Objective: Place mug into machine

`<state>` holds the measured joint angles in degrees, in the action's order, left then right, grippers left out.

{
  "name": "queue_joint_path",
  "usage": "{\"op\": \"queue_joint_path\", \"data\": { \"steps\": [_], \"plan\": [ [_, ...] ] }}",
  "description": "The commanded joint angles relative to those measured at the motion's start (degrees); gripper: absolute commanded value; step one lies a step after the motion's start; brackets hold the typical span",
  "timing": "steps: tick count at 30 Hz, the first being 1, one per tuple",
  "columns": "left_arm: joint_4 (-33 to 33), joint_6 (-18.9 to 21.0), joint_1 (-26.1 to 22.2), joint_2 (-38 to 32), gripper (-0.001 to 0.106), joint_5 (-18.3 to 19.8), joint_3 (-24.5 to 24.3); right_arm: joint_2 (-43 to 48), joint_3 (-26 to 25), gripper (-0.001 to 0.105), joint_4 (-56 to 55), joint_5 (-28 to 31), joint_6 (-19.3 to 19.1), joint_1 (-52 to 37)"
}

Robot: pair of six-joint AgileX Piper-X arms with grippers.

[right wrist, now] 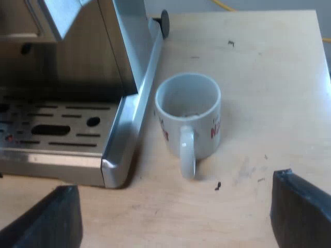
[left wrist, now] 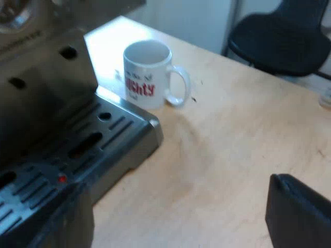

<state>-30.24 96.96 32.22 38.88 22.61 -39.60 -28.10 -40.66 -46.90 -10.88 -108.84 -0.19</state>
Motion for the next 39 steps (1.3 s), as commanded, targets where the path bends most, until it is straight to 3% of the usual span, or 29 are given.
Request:
{"op": "queue_joint_path", "data": {
  "steps": [1,12,18,23,29,39],
  "plan": [
    [1.0,0.9,0.3,0.4,0.070,-0.1,-0.4,-0.1,2.4,0.095,1.7,-0.6,-0.6,-0.2],
    [1.0,0.9,0.3,0.4,0.070,-0.1,-0.4,-0.1,11.7,0.095,7.3,-0.6,-0.6,-0.2],
    [1.0,0.9,0.3,0.4,0.070,-0.1,-0.4,-0.1,18.1,0.095,16.8,-0.6,-0.2,-0.2],
    [1.0,0.9,0.3,0.4,0.070,-0.1,-0.4,-0.1,26.4,0.095,27.7,-0.6,-0.2,-0.2],
    [1.0,0.9,0.3,0.4,0.070,-0.1,-0.4,-0.3,33.4,0.095,36.6,-0.8,6.0,-0.2],
    [1.0,0.9,0.3,0.4,0.070,-0.1,-0.4,-7.1,35.0,0.095,45.7,-2.3,6.2,-0.2]
  ]
}}
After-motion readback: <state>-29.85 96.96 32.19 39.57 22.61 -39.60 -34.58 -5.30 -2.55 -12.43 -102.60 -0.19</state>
